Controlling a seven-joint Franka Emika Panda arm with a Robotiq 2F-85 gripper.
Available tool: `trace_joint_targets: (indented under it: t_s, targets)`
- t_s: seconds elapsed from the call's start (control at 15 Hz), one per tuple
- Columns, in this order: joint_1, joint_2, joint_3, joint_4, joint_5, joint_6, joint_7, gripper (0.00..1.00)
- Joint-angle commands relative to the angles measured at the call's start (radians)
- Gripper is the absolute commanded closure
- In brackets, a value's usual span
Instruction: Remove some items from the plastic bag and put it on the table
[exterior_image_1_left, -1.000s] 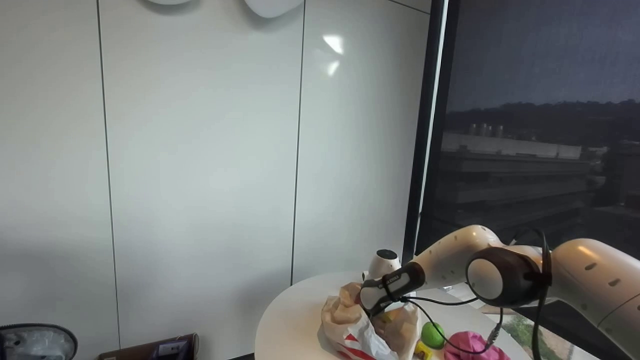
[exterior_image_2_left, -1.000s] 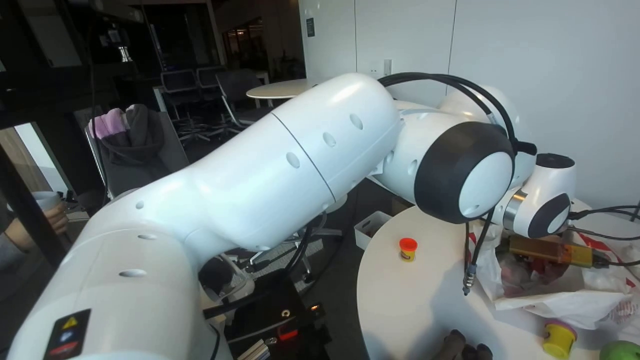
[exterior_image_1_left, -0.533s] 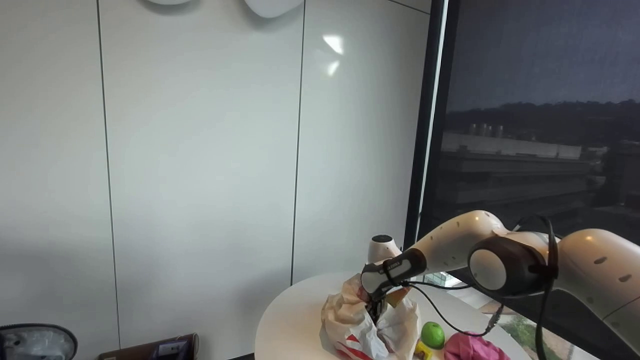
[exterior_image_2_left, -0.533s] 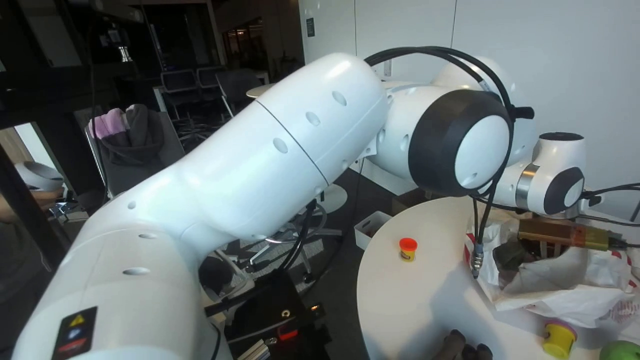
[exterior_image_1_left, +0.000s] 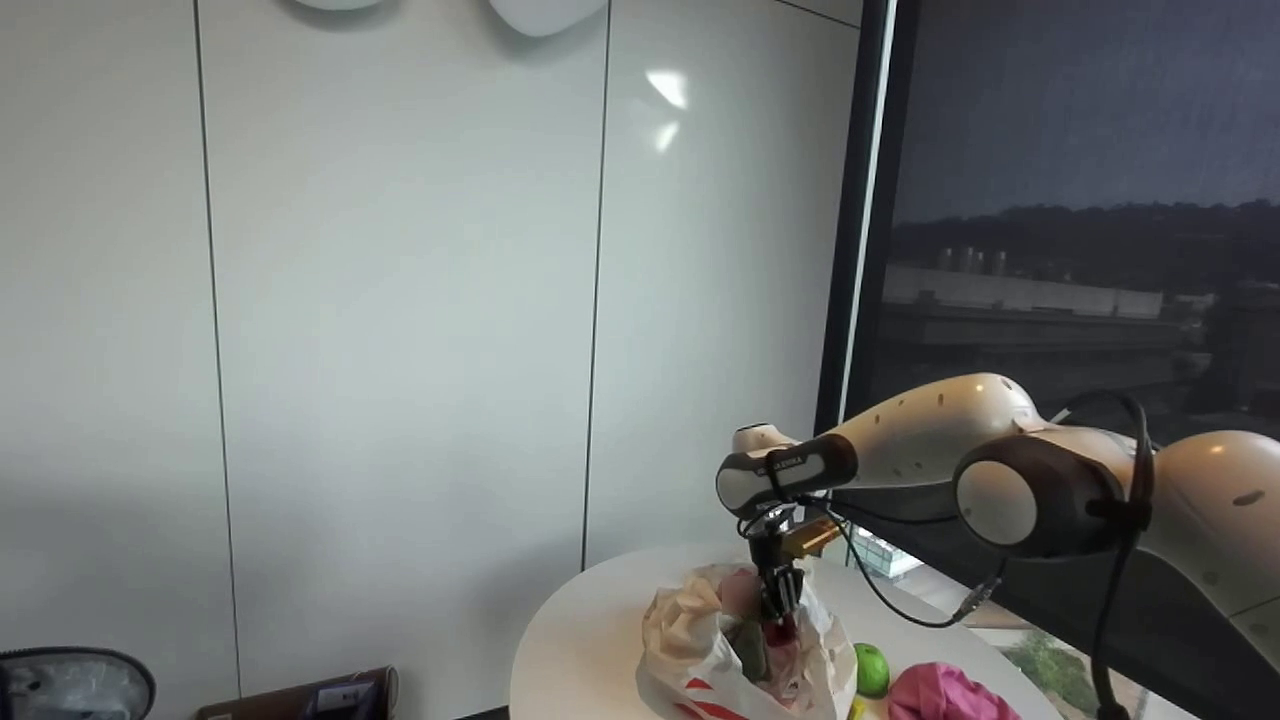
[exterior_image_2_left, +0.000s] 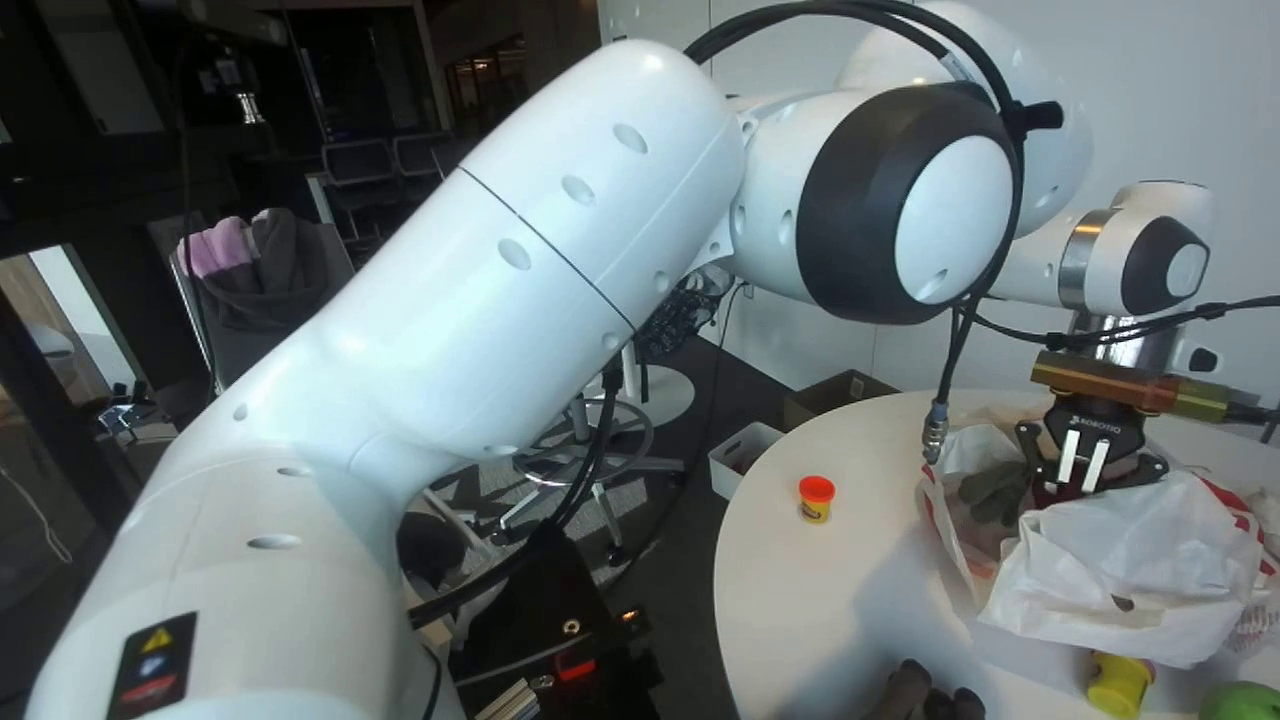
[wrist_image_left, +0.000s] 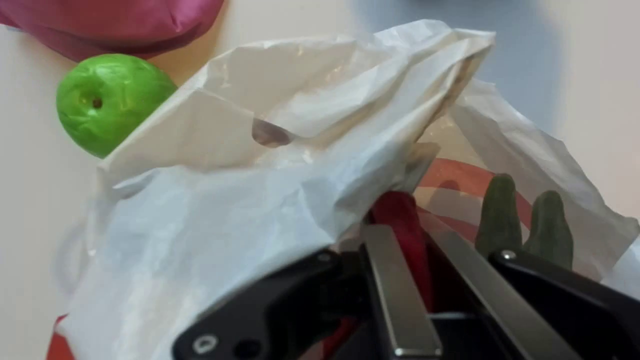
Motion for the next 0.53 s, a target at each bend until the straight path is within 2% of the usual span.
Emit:
trace_joint_targets:
  t_s: [0.0, 0.13, 0.47]
  targets:
    - [-0.017, -0.035, -0.005, 0.063, -0.004, -0.088, 0.029, 0.92]
    - [-0.05, -0.061, 0.012, 0.093, 0.031, -0.194, -0.002, 0.91]
    - [-0.103, -0.112, -0.008, 0.128, 0.046, -0.428, 0.03, 0.91]
